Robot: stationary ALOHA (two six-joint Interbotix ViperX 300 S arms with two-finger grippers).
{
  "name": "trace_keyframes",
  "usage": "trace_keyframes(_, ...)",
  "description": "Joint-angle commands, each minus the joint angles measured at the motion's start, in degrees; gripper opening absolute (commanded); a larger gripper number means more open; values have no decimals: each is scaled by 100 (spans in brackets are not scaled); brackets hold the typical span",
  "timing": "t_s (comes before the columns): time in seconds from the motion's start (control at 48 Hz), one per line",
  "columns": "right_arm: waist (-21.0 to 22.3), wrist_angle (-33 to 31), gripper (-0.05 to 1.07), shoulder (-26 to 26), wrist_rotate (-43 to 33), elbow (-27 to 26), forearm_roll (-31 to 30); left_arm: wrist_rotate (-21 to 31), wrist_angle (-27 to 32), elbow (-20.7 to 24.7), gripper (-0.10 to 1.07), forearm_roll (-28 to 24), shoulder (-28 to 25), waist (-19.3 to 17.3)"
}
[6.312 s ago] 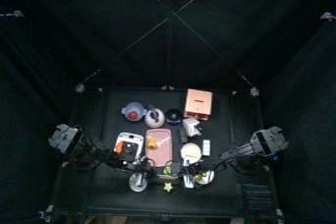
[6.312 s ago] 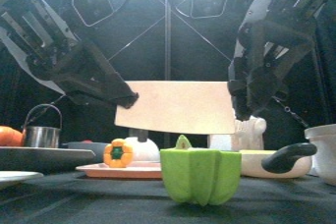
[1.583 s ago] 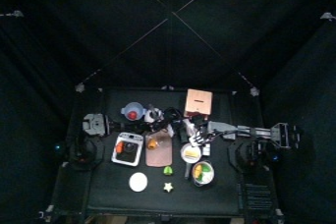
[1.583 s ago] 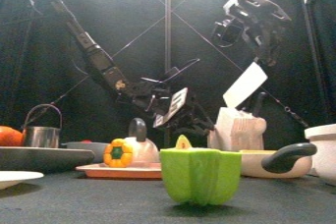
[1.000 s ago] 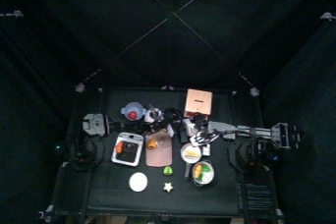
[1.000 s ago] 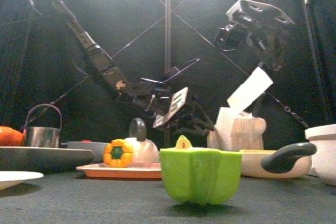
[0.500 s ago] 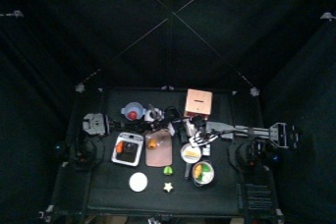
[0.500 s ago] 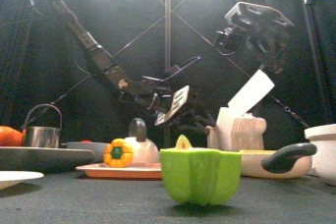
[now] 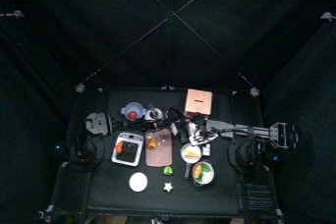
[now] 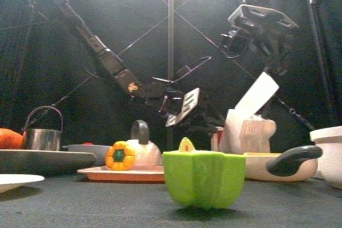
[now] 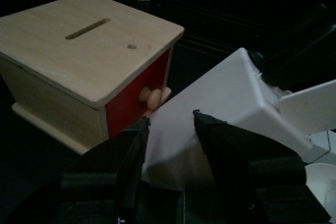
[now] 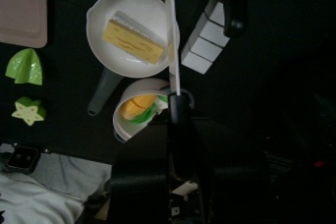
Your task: Place cleaver in holder
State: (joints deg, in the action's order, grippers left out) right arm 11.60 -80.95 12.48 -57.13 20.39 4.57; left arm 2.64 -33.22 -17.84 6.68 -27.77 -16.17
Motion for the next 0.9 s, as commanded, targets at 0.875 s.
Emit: trace_keyframes(0.875, 255, 132, 45, 62, 35, -123, -193, -26, 35, 105, 80, -26, 123, 26)
